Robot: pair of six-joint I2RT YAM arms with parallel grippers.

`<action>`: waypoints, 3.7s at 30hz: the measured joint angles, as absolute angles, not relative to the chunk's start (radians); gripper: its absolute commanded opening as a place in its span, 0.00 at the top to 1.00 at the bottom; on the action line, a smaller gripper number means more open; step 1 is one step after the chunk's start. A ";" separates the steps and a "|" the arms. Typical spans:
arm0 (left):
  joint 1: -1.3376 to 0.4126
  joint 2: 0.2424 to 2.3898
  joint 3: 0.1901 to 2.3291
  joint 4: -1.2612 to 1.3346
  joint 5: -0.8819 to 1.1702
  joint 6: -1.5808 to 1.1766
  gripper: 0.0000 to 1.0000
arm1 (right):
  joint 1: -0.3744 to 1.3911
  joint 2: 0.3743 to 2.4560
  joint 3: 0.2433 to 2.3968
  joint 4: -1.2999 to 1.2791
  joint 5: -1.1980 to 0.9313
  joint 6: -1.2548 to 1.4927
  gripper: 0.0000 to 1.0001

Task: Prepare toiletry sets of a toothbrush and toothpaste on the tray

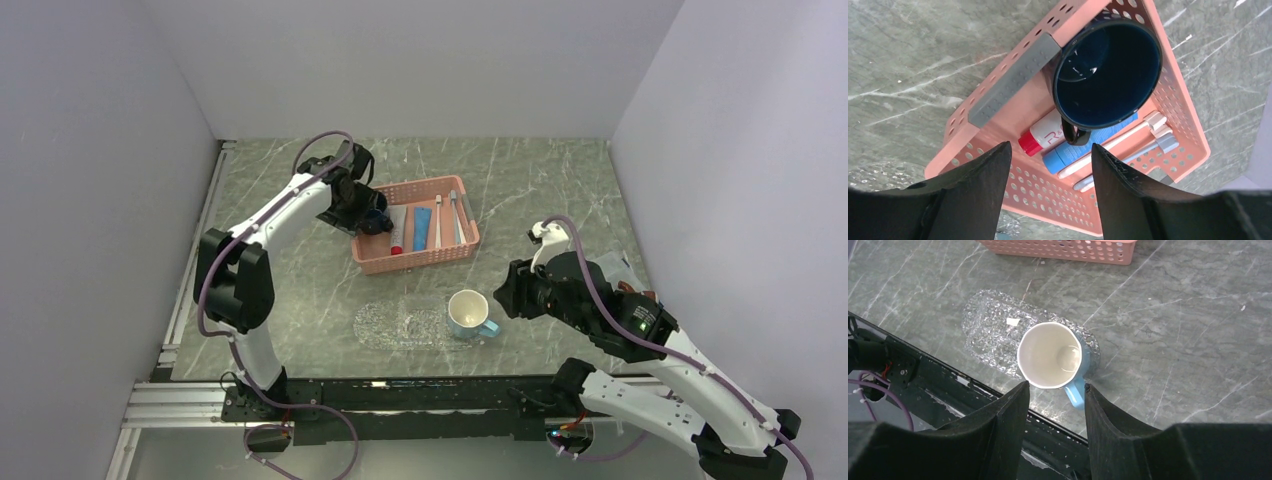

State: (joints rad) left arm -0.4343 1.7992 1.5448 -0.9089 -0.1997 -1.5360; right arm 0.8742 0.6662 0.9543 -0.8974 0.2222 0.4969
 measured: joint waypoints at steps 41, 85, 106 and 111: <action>-0.365 2.000 1.633 -0.881 -0.086 -1.504 1.00 | 0.874 0.657 0.965 -0.936 0.199 0.448 0.51; -0.364 1.496 1.723 -1.091 0.012 -0.494 1.00 | 0.874 0.714 0.991 -0.920 0.172 0.467 0.51; -0.522 1.268 1.286 -1.169 0.018 -0.242 1.00 | 0.874 0.762 0.947 -0.884 0.192 0.487 0.52; -0.528 1.261 1.181 -1.143 0.041 -0.223 1.00 | 0.874 0.760 0.923 -0.881 0.192 0.509 0.52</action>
State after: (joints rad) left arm -0.5278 1.2610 1.1812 -1.1435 0.0406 -0.2226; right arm 0.8742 0.7605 0.9230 -0.8810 0.1921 0.5091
